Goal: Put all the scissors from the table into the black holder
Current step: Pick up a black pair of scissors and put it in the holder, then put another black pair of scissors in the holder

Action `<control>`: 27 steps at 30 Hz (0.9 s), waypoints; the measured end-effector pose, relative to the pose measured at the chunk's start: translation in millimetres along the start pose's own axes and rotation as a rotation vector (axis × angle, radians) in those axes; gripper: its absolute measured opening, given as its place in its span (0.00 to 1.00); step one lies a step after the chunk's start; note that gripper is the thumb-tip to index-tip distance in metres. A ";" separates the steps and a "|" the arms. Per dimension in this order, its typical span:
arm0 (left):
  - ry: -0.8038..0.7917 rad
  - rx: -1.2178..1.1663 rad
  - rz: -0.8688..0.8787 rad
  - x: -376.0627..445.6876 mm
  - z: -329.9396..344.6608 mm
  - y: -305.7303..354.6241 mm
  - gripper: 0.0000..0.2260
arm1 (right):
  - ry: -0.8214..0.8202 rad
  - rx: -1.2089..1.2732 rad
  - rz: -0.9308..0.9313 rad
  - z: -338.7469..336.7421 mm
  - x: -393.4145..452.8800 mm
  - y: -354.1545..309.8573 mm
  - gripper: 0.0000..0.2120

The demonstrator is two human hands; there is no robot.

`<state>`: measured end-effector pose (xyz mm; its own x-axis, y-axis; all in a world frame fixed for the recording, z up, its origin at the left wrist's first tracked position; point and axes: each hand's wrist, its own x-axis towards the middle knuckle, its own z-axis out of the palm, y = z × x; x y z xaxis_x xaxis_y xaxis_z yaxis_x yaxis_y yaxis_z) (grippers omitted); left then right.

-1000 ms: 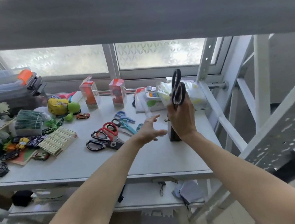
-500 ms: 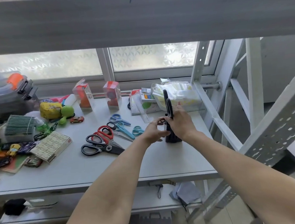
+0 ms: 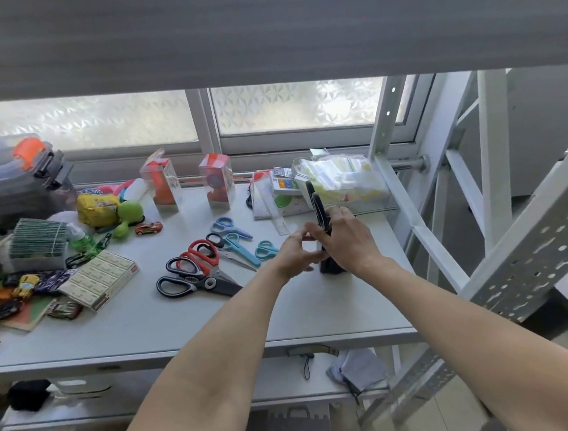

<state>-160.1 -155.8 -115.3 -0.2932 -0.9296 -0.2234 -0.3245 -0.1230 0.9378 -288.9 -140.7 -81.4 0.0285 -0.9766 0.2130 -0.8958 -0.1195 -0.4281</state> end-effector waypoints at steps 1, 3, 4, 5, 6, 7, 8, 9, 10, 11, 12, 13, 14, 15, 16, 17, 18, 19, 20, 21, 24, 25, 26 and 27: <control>0.002 0.001 0.000 0.0 0.1 -0.5 0.26 | 0.033 -0.043 -0.015 -1.9 -1.4 0.3 0.29; 0.009 0.003 0.005 0.7 0.9 -1.1 0.27 | 0.138 -0.087 -0.045 -7.2 -4.7 -0.9 0.34; 0.015 0.006 0.006 0.8 1.5 -1.1 0.28 | 0.202 -0.065 -0.063 -10.4 -6.1 -2.7 0.34; 0.020 0.008 0.003 1.0 1.9 -0.9 0.29 | 0.273 -0.024 -0.080 -14.0 -6.8 -5.7 0.33; 0.020 0.013 0.001 0.7 2.1 -1.1 0.30 | 0.346 0.028 -0.096 -18.0 -7.1 -9.9 0.31; 0.015 0.021 0.001 0.5 1.9 -1.3 0.31 | 0.414 0.081 -0.111 -22.1 -6.7 -15.3 0.28; 0.010 0.033 0.002 -0.2 0.8 -2.1 0.32 | 0.472 0.130 -0.127 -26.1 -5.5 -22.0 0.25; 0.012 0.048 0.004 -1.1 -0.9 -3.4 0.33 | 0.517 0.170 -0.147 -29.5 -3.9 -29.5 0.22; 0.031 0.061 0.007 -2.0 -3.7 -5.2 0.33 | 0.551 0.199 -0.172 -31.6 -2.2 -37.7 0.18; 0.072 0.067 0.017 -2.8 -8.4 -7.8 0.31 | 0.578 0.224 -0.205 -32.1 -0.9 -46.6 0.14; 0.136 0.062 0.033 -4.2 -14.5 -11.1 0.27 | 0.594 0.248 -0.245 -30.9 -0.6 -56.0 0.12; 0.221 0.051 0.050 -6.6 -22.6 -14.9 0.23 | 0.597 0.269 -0.290 -27.7 -1.8 -65.6 0.11; 0.317 0.038 0.063 -10.1 -32.7 -19.2 0.18 | 0.591 0.280 -0.335 -22.6 -4.3 -75.2 0.11; 0.417 0.028 0.069 -14.1 -44.5 -24.3 0.15 | 0.570 0.283 -0.377 -15.8 -7.6 -84.2 0.11; 0.520 0.029 0.066 -19.4 -57.3 -30.5 0.13 | 0.528 0.282 -0.413 -7.1 -11.5 -91.9 0.11; 0.627 0.041 0.054 -25.2 -70.5 -36.9 0.11 | 0.459 0.278 -0.439 3.1 -15.0 -98.2 0.10; 0.738 0.062 0.033 -31.9 -83.5 -44.2 0.11 | 0.364 0.273 -0.449 14.7 -18.2 -103.1 0.09; 0.849 0.089 -0.003 -38.8 -96.0 -52.0 0.10 | 0.251 0.265 -0.440 26.6 -21.0 -107.0 0.09; 0.950 0.124 -0.054 -45.9 -108.3 -60.3 0.10 | 0.129 0.253 -0.414 39.1 -22.8 -110.2 0.10; 1.029 0.159 -0.113 -52.8 -120.0 -69.5 0.11 | 0.007 0.230 -0.384 51.4 -24.1 -113.3 0.11; 1.102 0.252 -0.272 -72.4 -150.4 -94.9 0.13 | -0.251 0.114 -0.328 83.3 -25.8 -124.3 0.15; 1.085 0.280 -0.325 -77.4 -158.6 -101.9 0.15 | -0.289 0.083 -0.322 91.3 -26.3 -128.6 0.15; 1.053 0.307 -0.377 -81.5 -165.6 -108.4 0.17 | -0.314 0.062 -0.323 98.5 -26.3 -132.9 0.17; 1.009 0.331 -0.424 -84.4 -171.6 -114.1 0.19 | -0.335 0.042 -0.331 104.9 -26.0 -137.1 0.19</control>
<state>56.0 -123.0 -157.9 0.7038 -0.7086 -0.0501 -0.4896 -0.5350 0.6886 -120.3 -117.7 -120.5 0.4569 -0.8880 0.0521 -0.7958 -0.4342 -0.4220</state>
